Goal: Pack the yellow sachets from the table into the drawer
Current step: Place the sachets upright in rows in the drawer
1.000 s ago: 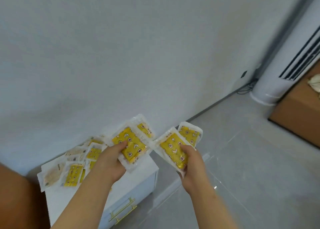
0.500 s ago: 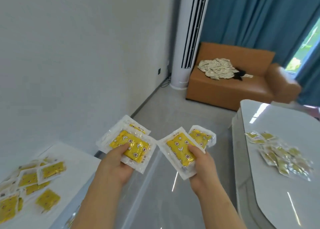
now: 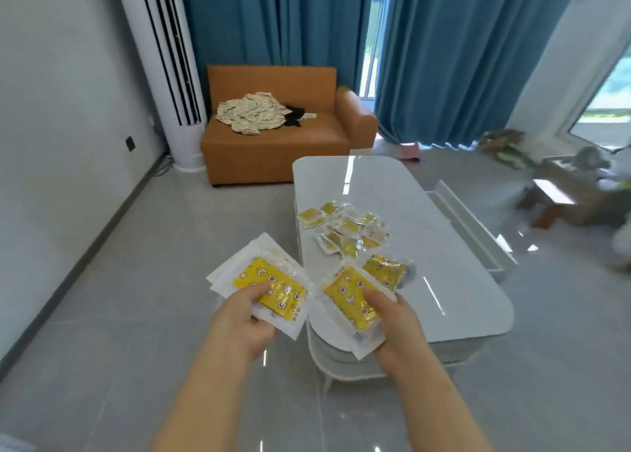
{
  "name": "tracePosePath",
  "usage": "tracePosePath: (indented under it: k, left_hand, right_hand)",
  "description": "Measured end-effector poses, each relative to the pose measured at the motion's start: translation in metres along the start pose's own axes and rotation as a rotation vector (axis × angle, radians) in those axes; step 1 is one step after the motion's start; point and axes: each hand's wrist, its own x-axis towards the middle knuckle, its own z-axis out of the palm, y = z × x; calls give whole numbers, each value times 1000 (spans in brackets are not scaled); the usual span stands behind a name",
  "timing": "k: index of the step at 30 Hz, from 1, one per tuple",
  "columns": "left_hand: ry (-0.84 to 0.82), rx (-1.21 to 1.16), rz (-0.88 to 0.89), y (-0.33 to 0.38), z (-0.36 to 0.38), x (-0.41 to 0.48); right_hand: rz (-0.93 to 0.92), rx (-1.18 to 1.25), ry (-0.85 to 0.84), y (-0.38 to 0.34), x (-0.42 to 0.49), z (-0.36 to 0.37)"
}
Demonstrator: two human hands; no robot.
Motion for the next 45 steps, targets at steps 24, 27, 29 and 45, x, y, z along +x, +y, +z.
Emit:
tracePosePath:
  k: [24,27,29,45]
  left_hand:
    - [-80,318,-231,-351,454,236]
    - [-91,359,-223,-375,510,268]
    - [-105,401,-202,-393,542,289]
    - [21,475,-140,-576,774,432]
  right_hand:
    - [-92,-67,225,-338,278,-378]
    - [-93,-26,227,-380,316,-409]
    - [-81,6,231,-402,342,-431]
    - [126,7,-62,-595,597,-598]
